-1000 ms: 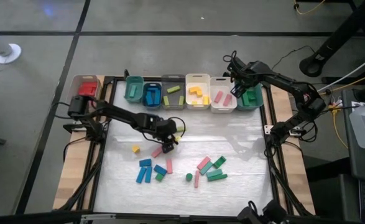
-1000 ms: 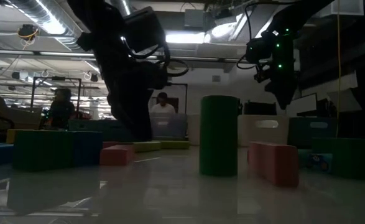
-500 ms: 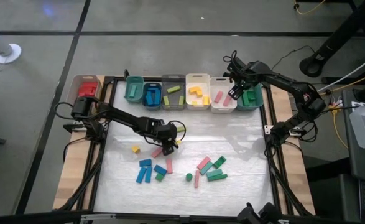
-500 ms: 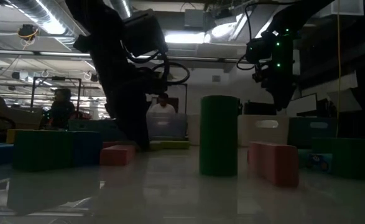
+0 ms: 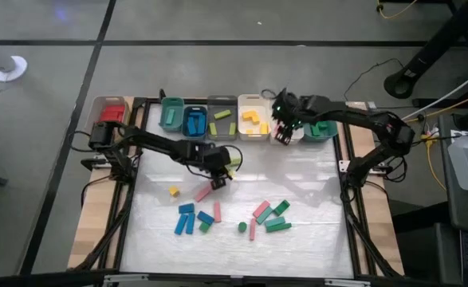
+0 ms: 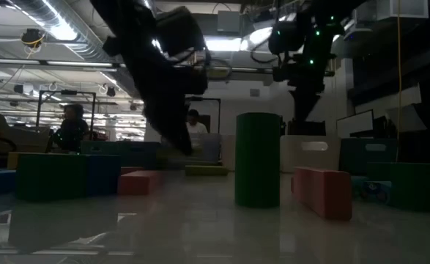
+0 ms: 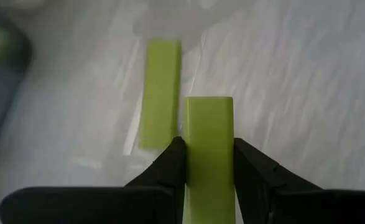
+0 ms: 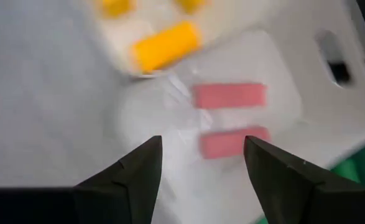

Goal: Sort blocks
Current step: Put the light green block into the grey bin

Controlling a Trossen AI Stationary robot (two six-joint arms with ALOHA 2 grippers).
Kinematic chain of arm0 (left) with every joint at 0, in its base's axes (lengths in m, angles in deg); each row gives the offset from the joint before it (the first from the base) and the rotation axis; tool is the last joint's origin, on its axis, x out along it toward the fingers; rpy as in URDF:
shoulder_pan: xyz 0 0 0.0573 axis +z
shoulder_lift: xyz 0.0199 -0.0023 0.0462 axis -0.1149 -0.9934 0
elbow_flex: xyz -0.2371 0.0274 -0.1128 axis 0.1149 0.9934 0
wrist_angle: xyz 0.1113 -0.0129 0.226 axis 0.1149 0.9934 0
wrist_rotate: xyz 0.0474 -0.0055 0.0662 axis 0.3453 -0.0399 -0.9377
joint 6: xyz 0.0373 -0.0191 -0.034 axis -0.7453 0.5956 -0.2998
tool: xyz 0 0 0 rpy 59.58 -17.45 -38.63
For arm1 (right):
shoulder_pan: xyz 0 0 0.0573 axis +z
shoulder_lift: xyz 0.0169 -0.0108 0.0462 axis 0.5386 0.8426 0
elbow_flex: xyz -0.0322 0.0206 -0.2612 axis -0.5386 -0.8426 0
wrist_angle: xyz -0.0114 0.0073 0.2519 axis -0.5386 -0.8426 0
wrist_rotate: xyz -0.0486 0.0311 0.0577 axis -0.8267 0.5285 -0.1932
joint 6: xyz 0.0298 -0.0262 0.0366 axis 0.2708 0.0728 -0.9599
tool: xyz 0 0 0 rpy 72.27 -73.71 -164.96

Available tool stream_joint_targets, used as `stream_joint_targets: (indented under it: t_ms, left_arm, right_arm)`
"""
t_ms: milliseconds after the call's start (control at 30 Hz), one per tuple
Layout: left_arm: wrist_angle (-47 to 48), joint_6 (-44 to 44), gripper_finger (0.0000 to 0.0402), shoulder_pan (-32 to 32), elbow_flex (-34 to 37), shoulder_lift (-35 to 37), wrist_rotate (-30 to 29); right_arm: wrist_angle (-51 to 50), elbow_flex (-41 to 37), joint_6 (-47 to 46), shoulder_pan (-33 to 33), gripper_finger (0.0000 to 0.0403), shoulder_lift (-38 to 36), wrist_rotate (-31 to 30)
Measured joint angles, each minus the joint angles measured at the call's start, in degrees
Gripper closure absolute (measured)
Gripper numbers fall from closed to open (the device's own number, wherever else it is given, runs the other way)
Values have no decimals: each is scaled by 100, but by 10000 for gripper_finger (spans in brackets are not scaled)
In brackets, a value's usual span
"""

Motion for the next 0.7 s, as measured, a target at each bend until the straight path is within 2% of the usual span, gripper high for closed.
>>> stream_joint_targets:
  t_ms: [333, 500, 700]
  left_arm:
    - [-137, -1313, 312, 999, -269, 825, -70]
    - [-591, -1764, 311, 1676, -277, 832, -247]
    - [-792, -2032, 284, 2297, -280, 659, -252]
  right_arm:
    - [-74, 0, 572, 1609, 176, 0, 6]
    - [-175, 0, 575, 2228, 176, 0, 11]
    - [-529, -1, 256, 2843, 176, 0, 316]
